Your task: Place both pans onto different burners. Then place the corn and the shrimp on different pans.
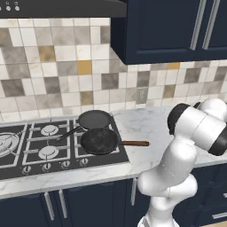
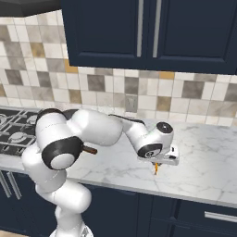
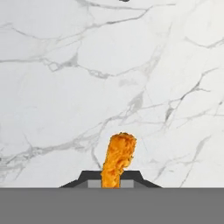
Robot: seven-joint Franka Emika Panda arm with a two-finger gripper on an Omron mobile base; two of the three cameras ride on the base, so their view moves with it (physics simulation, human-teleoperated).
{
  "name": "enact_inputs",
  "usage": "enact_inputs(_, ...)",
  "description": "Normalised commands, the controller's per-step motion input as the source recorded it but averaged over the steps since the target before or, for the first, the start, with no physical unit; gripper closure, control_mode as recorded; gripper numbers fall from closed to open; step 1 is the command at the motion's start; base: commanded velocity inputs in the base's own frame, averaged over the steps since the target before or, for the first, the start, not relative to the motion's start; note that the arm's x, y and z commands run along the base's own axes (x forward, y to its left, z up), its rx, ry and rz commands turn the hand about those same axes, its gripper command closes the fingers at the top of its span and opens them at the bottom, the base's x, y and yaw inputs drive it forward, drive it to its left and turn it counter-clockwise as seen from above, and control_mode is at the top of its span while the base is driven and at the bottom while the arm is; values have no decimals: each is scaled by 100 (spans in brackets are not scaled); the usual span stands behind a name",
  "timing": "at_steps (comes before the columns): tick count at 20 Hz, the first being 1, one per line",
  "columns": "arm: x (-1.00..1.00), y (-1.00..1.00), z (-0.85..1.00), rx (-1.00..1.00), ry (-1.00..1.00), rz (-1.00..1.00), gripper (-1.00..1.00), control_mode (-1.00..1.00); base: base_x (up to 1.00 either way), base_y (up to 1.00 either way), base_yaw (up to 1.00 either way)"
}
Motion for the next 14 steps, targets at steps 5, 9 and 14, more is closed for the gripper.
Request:
enact_inputs(5, 4, 68, 50, -4, -9, 0, 100, -100, 0, 0, 0)
enact_inputs(9, 30, 69, 33, 0, 0, 0, 100, -100, 0, 0, 0)
enact_inputs(14, 46, 59, 37, 0, 0, 0, 100, -100, 0, 0, 0)
